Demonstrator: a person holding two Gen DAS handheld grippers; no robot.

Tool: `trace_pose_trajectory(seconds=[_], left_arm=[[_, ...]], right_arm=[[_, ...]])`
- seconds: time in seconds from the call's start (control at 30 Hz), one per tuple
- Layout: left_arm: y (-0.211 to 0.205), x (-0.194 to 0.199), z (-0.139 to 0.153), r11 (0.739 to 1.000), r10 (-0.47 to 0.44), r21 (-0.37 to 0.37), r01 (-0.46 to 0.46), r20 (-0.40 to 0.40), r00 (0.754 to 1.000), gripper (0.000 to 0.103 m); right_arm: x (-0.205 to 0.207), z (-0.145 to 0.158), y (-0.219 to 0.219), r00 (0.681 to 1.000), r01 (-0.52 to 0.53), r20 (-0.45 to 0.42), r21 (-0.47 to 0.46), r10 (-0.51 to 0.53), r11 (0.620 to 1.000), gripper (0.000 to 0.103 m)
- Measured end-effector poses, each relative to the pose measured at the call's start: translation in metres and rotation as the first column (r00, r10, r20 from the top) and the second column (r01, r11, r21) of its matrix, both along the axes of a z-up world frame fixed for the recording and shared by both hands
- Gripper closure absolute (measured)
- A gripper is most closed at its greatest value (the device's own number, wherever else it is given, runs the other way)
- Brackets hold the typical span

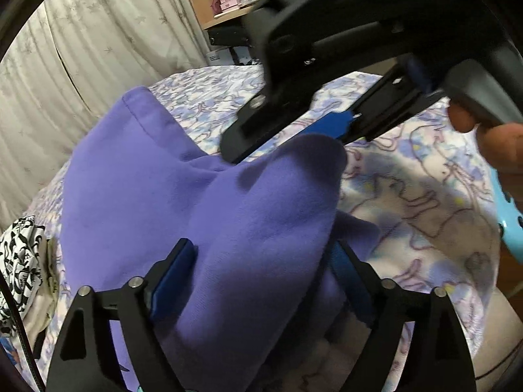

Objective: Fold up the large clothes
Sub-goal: 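Fold the lifted half over the bundle with both tools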

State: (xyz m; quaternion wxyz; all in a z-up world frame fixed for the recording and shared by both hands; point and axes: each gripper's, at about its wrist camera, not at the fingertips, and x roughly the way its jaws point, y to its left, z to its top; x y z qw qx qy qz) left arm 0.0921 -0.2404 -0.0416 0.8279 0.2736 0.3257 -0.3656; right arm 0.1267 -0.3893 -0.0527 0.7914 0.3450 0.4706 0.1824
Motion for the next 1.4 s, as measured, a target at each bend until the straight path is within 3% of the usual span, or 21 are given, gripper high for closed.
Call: trace_pose_trajectory(seconds=[0.13, 0.3, 0.5, 0.63, 0.73, 0.83, 0.9, 1.0, 1.03, 1.1, 1.17, 1.27, 1.4], left_arm=[[0.006, -0.008, 0.006, 1.000, -0.015, -0.019, 0.015, -0.024, 1.000, 0.017], [0.038, -0.015, 0.033, 0.994, -0.020, -0.107, 0.010, -0.098, 0.995, 0.017], [0.105, 0.008, 0.065, 0.971, 0.089, -0.208, -0.116, -0.136, 0.987, 0.017], [0.151, 0.058, 0.069, 0.916, 0.248, -0.265, -0.301, -0.216, 0.944, 0.017], [0.180, 0.107, 0.051, 0.853, 0.342, -0.271, -0.447, -0.358, 0.869, 0.017], [0.191, 0.138, 0.031, 0.830, 0.382, -0.231, -0.507, -0.427, 0.820, 0.018], [0.194, 0.150, 0.017, 0.827, 0.397, -0.209, -0.522, -0.441, 0.805, 0.018], [0.196, 0.166, 0.005, 0.812, 0.370, -0.239, -0.533, -0.494, 0.786, 0.018], [0.193, 0.166, 0.004, 0.808, 0.366, -0.245, -0.536, -0.505, 0.782, 0.018], [0.191, 0.174, -0.002, 0.798, 0.358, -0.247, -0.550, -0.540, 0.762, 0.018], [0.185, 0.179, -0.004, 0.796, 0.342, -0.250, -0.551, -0.565, 0.751, 0.020], [0.172, 0.179, -0.001, 0.810, 0.301, -0.255, -0.528, -0.592, 0.748, 0.032], [0.142, 0.178, 0.007, 0.847, 0.304, -0.225, -0.482, -0.539, 0.786, 0.032]], right_arm=[[0.008, -0.006, 0.008, 0.999, -0.030, -0.035, -0.037, 0.029, 0.999, 0.063], [0.010, -0.019, 0.014, 0.995, -0.062, -0.076, -0.044, 0.058, 0.997, 0.063], [0.008, -0.021, 0.017, 0.994, -0.075, -0.080, -0.076, 0.069, 0.994, 0.063], [0.009, -0.018, 0.020, 0.994, -0.088, -0.079, -0.101, 0.080, 0.991, 0.063], [0.010, -0.015, 0.022, 0.994, -0.095, -0.070, -0.115, 0.088, 0.989, 0.063], [0.010, -0.013, 0.027, 0.994, -0.109, -0.042, -0.144, 0.104, 0.984, 0.063], [0.009, -0.013, 0.031, 0.993, -0.115, -0.029, -0.173, 0.111, 0.978, 0.063], [0.009, -0.015, 0.034, 0.993, -0.114, -0.016, -0.206, 0.113, 0.972, 0.065], [0.009, -0.015, 0.035, 0.993, -0.115, -0.012, -0.221, 0.115, 0.968, 0.067], [0.009, -0.017, 0.036, 0.993, -0.116, -0.006, -0.239, 0.118, 0.964, 0.083], [0.005, -0.015, 0.036, 0.993, -0.108, 0.008, -0.253, 0.114, 0.961, 0.085], [-0.008, -0.007, 0.028, 0.994, -0.082, 0.044, -0.272, 0.098, 0.959, 0.088], [-0.033, 0.008, 0.011, 0.994, -0.030, 0.092, -0.260, 0.055, 0.965, 0.089]])
